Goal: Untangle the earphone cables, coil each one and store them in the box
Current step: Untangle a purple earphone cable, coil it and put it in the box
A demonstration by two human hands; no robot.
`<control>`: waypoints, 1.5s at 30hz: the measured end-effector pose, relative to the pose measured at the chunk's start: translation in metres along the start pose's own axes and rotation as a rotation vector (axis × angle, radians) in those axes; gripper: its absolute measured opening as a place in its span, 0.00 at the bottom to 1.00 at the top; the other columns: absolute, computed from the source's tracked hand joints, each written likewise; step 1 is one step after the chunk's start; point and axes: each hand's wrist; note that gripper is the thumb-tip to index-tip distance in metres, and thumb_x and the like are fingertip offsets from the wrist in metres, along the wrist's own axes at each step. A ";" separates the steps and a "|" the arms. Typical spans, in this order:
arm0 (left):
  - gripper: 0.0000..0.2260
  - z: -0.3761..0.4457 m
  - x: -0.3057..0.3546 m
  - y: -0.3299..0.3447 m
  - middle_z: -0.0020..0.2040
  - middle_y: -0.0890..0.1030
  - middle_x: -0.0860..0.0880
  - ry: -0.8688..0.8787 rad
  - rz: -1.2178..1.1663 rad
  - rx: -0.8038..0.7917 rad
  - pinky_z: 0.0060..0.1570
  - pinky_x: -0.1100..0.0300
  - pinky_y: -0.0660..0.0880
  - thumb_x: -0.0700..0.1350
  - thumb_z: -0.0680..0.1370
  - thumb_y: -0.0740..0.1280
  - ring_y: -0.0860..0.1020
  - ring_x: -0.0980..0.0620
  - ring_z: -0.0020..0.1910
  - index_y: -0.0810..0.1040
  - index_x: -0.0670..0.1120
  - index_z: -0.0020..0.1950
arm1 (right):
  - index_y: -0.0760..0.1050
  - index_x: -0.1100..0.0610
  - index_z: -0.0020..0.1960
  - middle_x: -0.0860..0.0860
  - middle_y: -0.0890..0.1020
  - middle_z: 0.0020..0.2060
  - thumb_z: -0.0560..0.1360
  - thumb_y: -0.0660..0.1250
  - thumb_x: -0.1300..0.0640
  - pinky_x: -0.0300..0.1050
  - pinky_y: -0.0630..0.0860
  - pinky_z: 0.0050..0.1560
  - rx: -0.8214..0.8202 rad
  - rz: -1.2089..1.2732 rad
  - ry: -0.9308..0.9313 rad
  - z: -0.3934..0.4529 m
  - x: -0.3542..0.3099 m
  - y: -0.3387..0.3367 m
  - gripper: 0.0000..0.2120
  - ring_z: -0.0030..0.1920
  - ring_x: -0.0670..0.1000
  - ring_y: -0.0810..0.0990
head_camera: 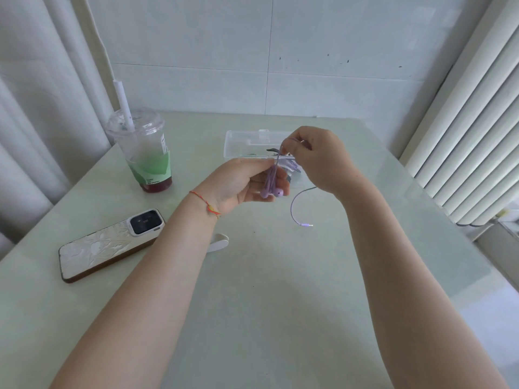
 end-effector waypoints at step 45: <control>0.05 0.011 -0.007 0.013 0.37 0.72 0.42 0.170 -0.143 0.307 0.47 0.59 0.74 0.37 0.76 0.66 0.71 0.47 0.36 0.76 0.36 0.42 | 0.81 0.59 0.44 0.47 0.74 0.28 0.79 0.61 0.56 0.32 0.63 0.26 -0.287 -0.207 -0.079 -0.011 -0.017 0.007 0.12 0.24 0.42 0.68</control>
Point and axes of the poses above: each hand's wrist, its own z-axis towards the middle knuckle, its own y-axis out of the palm, x = y × z
